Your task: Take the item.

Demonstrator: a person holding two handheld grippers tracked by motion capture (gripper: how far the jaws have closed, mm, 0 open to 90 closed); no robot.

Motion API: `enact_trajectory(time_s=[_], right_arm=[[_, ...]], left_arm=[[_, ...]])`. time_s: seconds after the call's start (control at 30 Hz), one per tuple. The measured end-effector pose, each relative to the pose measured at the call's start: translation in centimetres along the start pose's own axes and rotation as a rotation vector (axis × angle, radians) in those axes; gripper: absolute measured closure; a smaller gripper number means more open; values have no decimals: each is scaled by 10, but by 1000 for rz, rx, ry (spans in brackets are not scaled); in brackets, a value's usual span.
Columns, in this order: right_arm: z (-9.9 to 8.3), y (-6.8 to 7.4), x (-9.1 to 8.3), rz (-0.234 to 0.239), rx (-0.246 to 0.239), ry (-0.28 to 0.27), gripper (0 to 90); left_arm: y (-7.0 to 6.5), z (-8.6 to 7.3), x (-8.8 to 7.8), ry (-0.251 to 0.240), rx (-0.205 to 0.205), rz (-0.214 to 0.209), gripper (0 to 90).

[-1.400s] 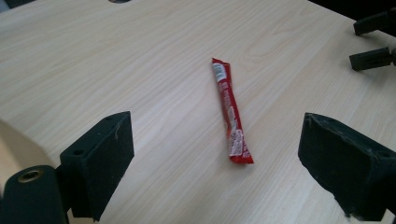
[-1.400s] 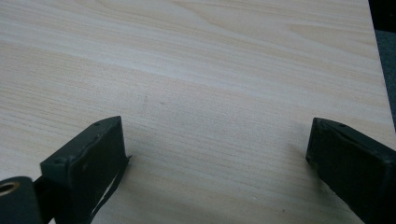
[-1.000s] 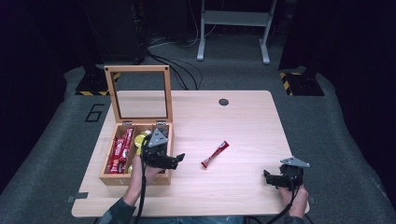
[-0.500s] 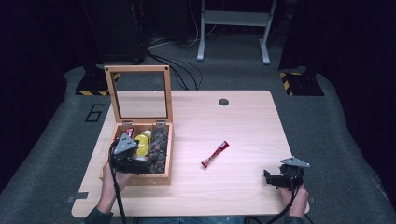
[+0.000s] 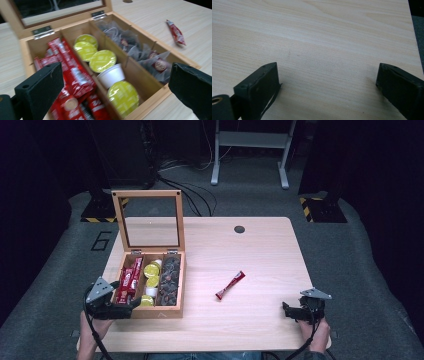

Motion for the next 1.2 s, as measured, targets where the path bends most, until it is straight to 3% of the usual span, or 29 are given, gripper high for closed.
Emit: enact_trajectory(time_s=[0.1, 0.3, 0.47, 0.57, 0.63, 0.97, 1.2], right_arm=[[0, 0, 0, 0, 1, 0, 37], [0, 0, 0, -1, 2, 0, 37], [0, 0, 0, -1, 2, 0, 37], [0, 0, 0, -1, 2, 0, 37], [0, 0, 0, -1, 10, 4, 37], [0, 0, 0, -1, 9, 4, 37], [0, 0, 0, 0, 0, 0, 34]], left_arm=[[5, -6, -4, -19, -14, 21, 2], [27, -37, -11, -19, -62, 75, 2], [40, -59, -15, -37, -110, 93, 2], [47, -75, -16, -53, -140, 78, 0], [48, -81, -18, -63, -139, 97, 0], [52, -102, -16, -8, -157, 72, 0], [54, -102, -16, -6, -159, 70, 1]])
Point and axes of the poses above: each handheld gripper's, and its own axes: x roughly forward along the jaws, z roughly out of its top, y roughly to its left, the point moved 3 cm from there along x, roughly forward along the jaws, and after that the axes turned 5 degrees about -x, right-handed, at the moved point
